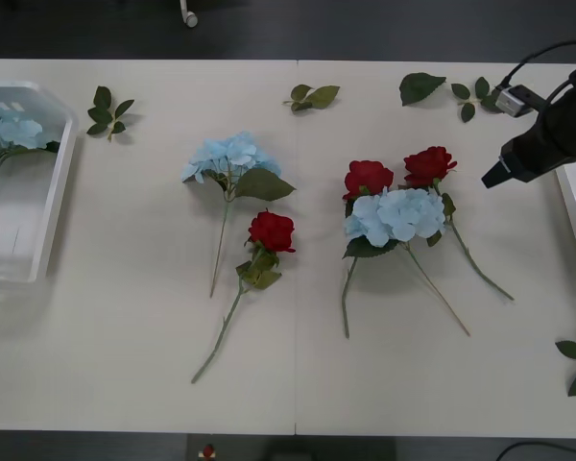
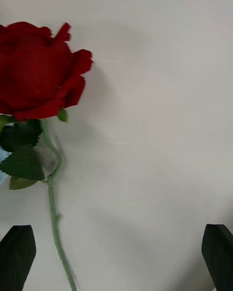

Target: Put the red flowers into the right box and the blue flowers into the left box

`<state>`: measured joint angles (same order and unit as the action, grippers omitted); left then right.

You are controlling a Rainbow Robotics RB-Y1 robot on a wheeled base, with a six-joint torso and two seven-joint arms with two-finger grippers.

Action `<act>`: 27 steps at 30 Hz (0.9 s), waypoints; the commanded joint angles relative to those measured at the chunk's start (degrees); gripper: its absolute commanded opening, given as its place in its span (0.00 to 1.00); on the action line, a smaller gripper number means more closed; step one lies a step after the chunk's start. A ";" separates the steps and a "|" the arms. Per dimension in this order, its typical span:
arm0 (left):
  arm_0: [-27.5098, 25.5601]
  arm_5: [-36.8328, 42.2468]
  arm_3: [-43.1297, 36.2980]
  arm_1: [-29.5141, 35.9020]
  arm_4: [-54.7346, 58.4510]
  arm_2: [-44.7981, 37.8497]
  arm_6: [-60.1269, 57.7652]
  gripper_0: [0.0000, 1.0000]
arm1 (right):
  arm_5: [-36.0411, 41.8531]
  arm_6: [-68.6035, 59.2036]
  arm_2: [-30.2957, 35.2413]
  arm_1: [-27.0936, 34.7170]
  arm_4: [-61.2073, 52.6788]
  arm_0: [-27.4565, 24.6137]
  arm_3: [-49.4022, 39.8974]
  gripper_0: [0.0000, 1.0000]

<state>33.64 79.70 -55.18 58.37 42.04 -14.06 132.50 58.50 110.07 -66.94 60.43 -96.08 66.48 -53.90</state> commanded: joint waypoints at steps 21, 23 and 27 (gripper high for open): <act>-4.19 -10.88 -0.37 -9.06 -7.67 -0.97 -13.14 1.00 | -5.33 6.03 -0.65 -13.85 6.00 -2.23 9.16 1.00; -3.93 -10.35 -0.37 -8.97 -7.23 -1.32 -12.70 1.00 | -5.33 6.30 -0.65 -13.85 6.35 -2.58 8.81 1.00; -2.52 -4.02 -1.60 -8.27 -5.91 -5.36 -9.28 1.00 | -5.33 6.47 -0.65 -14.11 7.31 -3.20 8.55 1.00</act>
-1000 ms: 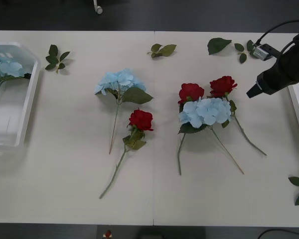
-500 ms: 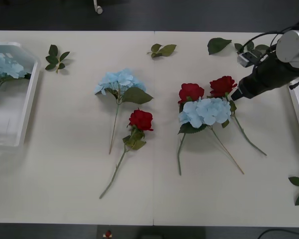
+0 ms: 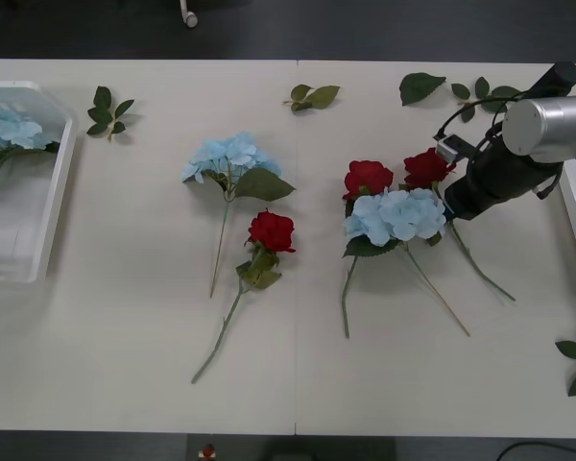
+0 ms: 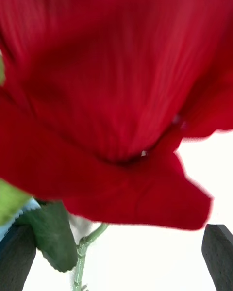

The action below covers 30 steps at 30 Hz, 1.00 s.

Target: Put the red flowers into the right box and the blue flowers into the left box

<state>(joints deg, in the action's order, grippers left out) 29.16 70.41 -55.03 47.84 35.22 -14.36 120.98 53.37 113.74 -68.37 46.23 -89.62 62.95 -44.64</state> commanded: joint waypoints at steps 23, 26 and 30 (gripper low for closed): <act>2.49 39.59 -30.14 9.11 29.82 -8.67 -1.71 1.00 | -0.64 3.59 -0.44 -2.02 3.31 0.15 0.52 0.90; 2.40 39.59 -35.94 8.14 33.16 -4.36 -11.11 1.00 | -1.52 3.59 -1.68 -2.29 3.14 0.15 0.43 0.85; 1.87 39.59 -45.17 4.98 32.10 -0.76 -21.66 1.00 | -1.78 3.59 -2.11 -2.46 3.40 0.15 0.52 0.74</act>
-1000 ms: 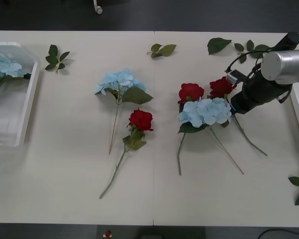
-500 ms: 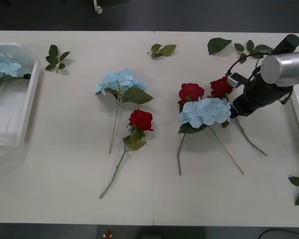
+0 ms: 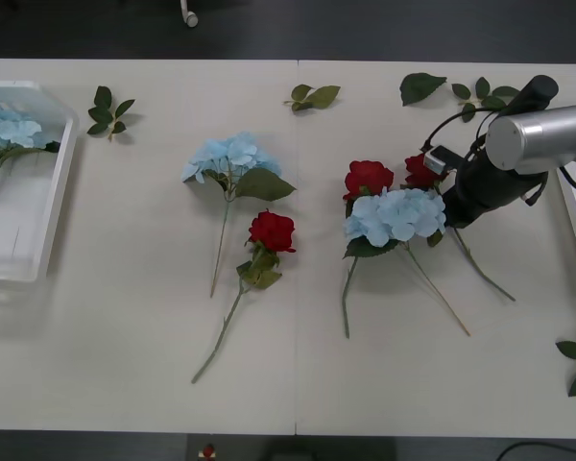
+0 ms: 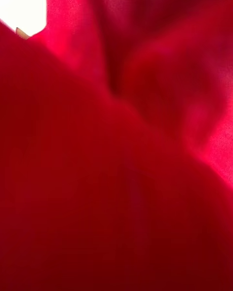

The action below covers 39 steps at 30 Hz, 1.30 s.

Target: Put the red flowers into the right box and the blue flowers into the left box

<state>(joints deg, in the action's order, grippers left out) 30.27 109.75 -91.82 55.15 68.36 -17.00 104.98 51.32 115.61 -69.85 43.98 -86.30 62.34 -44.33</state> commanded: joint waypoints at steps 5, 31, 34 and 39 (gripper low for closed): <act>-1.09 0.25 -20.77 -8.57 -6.49 5.58 -17.97 1.00 | 0.36 1.81 -0.81 -0.30 0.17 0.77 0.30 0.53; 3.48 -16.41 -21.47 -19.38 -36.28 45.04 -54.35 1.00 | 3.26 2.25 5.52 6.56 -5.54 1.47 1.70 0.00; 4.80 -16.50 -17.78 -21.58 -36.37 45.04 -54.09 1.00 | 5.10 2.69 6.84 10.25 -9.59 1.91 1.61 0.00; 7.26 -18.08 -11.45 -25.27 -37.25 45.13 -52.33 1.00 | 7.65 3.57 7.80 17.10 -17.23 3.41 1.70 0.00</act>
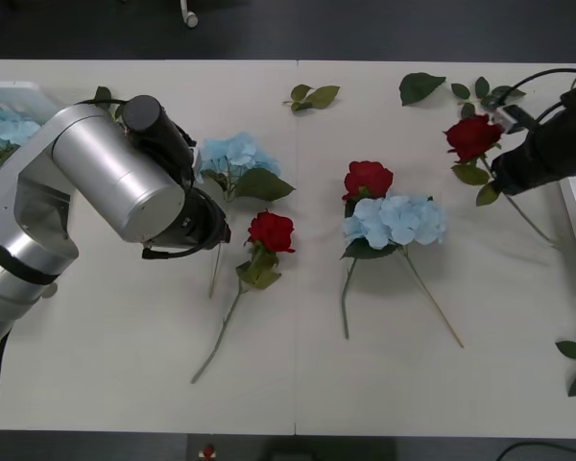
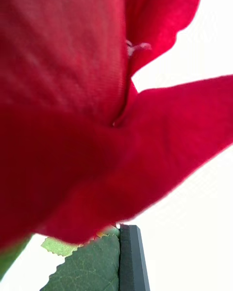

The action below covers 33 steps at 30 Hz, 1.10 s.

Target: Put the red flowers into the right box and the blue flowers into the left box

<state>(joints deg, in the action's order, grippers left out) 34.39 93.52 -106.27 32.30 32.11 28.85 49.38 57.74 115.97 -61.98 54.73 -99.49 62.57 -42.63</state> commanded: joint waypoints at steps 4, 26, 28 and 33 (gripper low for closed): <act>4.98 -4.75 9.07 -4.70 -1.70 -0.81 7.22 1.00 | 2.47 3.03 1.07 12.59 -8.09 3.79 0.27 0.00; 9.64 -17.94 28.49 -7.25 -1.43 5.17 17.95 1.00 | -7.20 2.77 0.89 13.21 5.19 1.24 21.98 0.00; 9.64 -18.20 28.40 -7.25 -1.43 5.87 17.95 1.00 | -8.26 2.59 0.98 12.06 5.36 1.24 24.00 0.00; 9.55 -18.20 28.49 -7.51 -1.43 6.13 17.86 1.00 | -11.77 2.33 1.07 9.43 5.54 0.54 27.43 0.00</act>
<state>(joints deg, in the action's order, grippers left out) 42.19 75.65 -77.30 25.65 30.93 35.96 67.05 47.77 118.03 -62.05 64.61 -94.11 62.83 -17.10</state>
